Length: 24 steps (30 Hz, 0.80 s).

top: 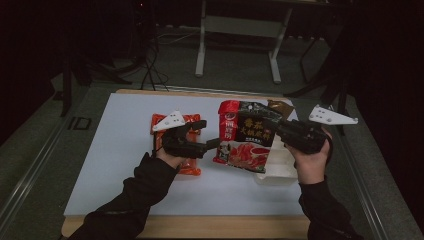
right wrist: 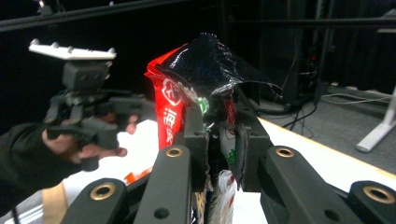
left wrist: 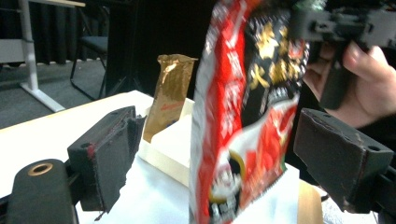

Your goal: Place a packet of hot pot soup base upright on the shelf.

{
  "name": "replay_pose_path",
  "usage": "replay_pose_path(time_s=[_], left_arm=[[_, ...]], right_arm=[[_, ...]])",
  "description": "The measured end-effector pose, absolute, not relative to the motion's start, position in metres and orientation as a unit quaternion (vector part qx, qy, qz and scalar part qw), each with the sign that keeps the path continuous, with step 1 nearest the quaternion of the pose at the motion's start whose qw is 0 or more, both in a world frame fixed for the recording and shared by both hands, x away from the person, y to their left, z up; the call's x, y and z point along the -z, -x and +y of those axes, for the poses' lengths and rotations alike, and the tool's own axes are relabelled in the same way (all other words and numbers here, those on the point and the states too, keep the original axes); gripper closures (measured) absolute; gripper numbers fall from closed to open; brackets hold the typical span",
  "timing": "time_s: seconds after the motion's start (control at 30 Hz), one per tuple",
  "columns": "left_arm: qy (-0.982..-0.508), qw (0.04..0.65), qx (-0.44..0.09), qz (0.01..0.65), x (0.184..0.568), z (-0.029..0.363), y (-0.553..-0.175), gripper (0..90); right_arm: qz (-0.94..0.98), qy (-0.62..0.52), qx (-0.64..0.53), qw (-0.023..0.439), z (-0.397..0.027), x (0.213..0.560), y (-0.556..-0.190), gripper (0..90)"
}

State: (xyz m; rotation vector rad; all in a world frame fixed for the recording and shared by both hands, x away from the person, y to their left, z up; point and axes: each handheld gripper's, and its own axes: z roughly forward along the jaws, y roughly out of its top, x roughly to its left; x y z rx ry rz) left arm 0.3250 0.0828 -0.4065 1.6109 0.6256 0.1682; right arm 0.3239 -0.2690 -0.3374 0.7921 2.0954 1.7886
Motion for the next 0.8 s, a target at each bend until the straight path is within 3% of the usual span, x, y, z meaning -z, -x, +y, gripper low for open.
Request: replay_pose_path(time_s=[0.23,0.8], left_arm=[[-0.721,0.631,-0.086,0.273,0.413,0.085,-0.316,3.8],[-0.765,0.567,-0.116,0.281,0.469,0.101,-0.286,6.8]], right_arm=[[0.717,-0.279,-0.620,0.155,-0.278,0.330,-0.331,77.9],[0.689,-0.301,-0.627,0.202,-0.311,0.324,-0.356,77.7]])
